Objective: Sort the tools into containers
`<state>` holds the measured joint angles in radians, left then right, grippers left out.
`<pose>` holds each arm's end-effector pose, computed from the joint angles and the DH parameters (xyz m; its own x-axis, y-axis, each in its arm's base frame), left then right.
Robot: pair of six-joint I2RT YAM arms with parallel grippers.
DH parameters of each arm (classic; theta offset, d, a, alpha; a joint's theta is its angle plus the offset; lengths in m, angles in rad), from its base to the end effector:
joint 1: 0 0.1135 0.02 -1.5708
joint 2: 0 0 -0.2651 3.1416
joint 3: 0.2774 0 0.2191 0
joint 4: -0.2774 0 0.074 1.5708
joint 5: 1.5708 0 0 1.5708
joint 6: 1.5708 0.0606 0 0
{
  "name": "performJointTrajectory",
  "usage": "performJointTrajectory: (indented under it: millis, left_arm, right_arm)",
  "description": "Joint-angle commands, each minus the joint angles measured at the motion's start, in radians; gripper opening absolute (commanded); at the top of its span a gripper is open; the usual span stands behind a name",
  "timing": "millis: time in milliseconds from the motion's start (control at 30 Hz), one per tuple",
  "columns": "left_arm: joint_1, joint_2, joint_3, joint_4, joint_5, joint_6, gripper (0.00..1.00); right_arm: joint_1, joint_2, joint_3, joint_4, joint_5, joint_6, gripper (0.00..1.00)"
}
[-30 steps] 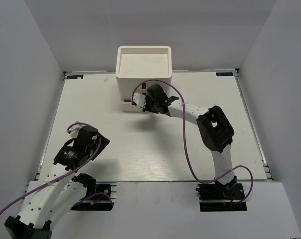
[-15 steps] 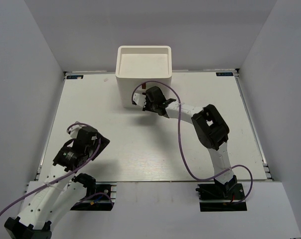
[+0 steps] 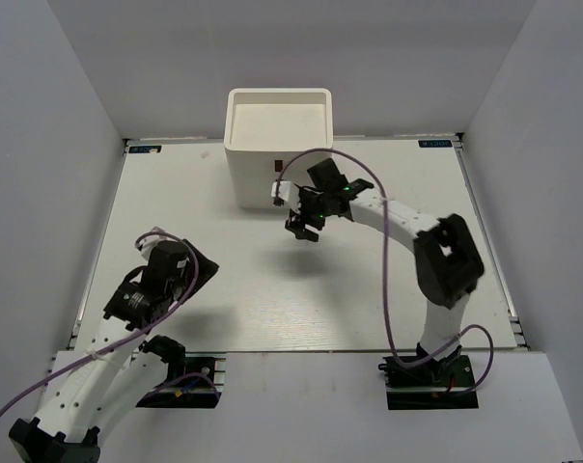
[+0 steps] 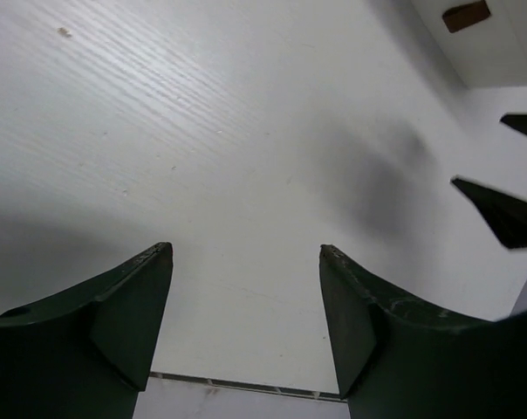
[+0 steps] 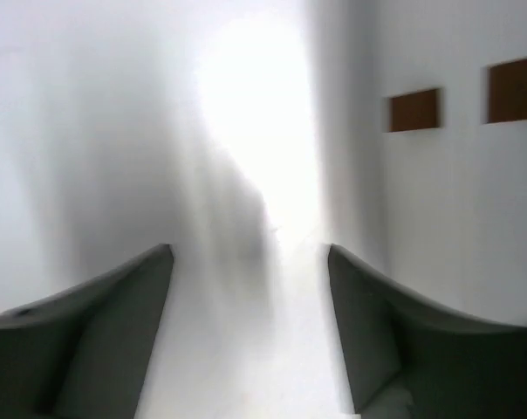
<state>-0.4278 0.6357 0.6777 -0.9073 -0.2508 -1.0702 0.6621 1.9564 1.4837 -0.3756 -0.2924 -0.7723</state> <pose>0.0979 -0.0281 0.2387 -0.5566 -0.6802 -0.4770 -0.4851 0.7322 -0.4782 0.3221 0.2732 0.2176 0.0919 -0.7756 -0.6245 -0.9422 0.1352 -0.3065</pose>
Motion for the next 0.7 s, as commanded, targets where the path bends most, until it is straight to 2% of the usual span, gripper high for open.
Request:
performJointTrajectory:
  millis: [0,67,133,167,233,267,300,500,633,667]
  left_arm:
    - [-0.003,0.03,-0.003,0.154,0.08,0.134,0.78]
    - [-0.012,0.07,-0.003,0.224,0.108,0.216,0.81]
    - [-0.012,0.097,0.019,0.274,0.159,0.274,0.85]
    - [-0.012,0.128,0.019,0.316,0.175,0.329,1.0]
    - [-0.012,0.159,0.049,0.363,0.231,0.387,1.0]
    - [-0.012,0.174,0.062,0.39,0.242,0.426,1.0]
    - [-0.012,0.202,0.084,0.407,0.255,0.447,1.0]
    - [-0.012,0.286,0.177,0.478,0.255,0.561,1.0]
    - [-0.012,0.308,0.189,0.528,0.281,0.593,1.0]
    - [-0.003,0.317,0.189,0.528,0.281,0.593,1.0]
  right_arm:
    - [0.002,-0.192,-0.104,-0.186,-0.271,0.125,0.84]
    - [-0.007,-0.253,-0.175,-0.148,-0.232,0.26,0.88]
    - [-0.015,-0.319,-0.239,-0.117,-0.072,0.344,0.9]
    - [-0.016,-0.332,-0.249,-0.108,-0.016,0.467,0.9]
    - [-0.016,-0.365,-0.247,-0.123,0.202,0.543,0.9]
    - [-0.016,-0.369,-0.24,-0.14,0.244,0.612,0.9]
    - [-0.021,-0.399,-0.235,-0.175,0.354,0.626,0.9]
    - [-0.047,-0.551,-0.335,-0.16,0.479,0.647,0.9]
    - [-0.073,-0.603,-0.367,-0.175,0.512,0.666,0.9]
    - [-0.076,-0.623,-0.37,-0.181,0.48,0.683,0.9]
